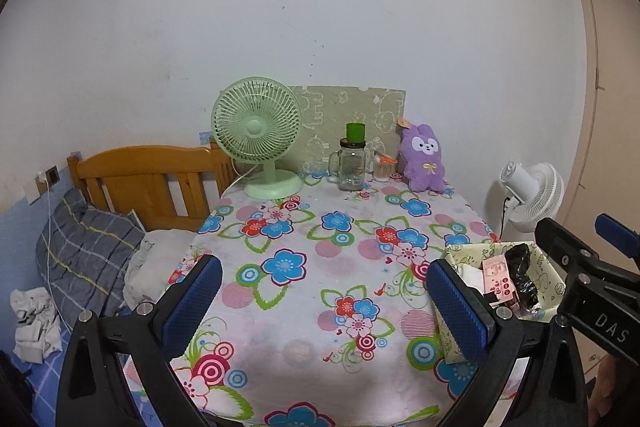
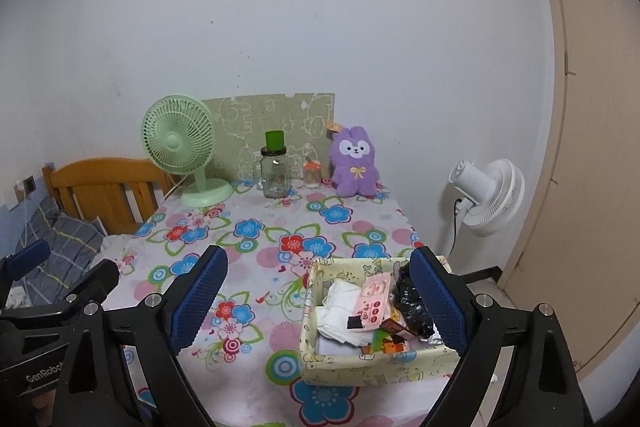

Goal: Organize soft objects

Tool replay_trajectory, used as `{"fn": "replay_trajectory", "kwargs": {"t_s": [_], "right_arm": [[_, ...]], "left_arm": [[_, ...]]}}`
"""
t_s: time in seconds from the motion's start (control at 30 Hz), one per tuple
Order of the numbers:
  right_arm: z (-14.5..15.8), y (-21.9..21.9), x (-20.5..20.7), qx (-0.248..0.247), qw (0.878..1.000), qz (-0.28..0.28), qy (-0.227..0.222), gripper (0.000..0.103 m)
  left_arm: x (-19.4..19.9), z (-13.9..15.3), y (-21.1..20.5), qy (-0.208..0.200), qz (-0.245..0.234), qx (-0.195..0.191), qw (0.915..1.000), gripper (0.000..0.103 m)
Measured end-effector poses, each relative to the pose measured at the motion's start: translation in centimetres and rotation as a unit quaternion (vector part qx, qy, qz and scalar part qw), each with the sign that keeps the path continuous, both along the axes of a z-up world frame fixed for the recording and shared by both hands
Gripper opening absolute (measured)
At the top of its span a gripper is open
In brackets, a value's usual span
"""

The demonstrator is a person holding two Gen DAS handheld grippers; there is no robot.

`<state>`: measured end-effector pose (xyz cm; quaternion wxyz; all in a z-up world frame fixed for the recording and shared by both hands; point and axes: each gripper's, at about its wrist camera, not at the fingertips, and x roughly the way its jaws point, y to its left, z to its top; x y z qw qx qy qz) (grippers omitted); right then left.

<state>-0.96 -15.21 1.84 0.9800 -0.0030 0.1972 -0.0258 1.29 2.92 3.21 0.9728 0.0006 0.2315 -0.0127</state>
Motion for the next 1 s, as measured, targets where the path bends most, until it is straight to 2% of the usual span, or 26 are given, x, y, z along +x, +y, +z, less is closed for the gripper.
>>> {"fn": "replay_trajectory", "kwargs": {"t_s": [1.0], "right_arm": [[-0.13, -0.58, -0.28, 0.005, 1.0, -0.006, 0.0, 0.094]], "left_arm": [[0.18, 0.11, -0.9, 0.0, -0.013, 0.002, 0.9999, 0.103]]}}
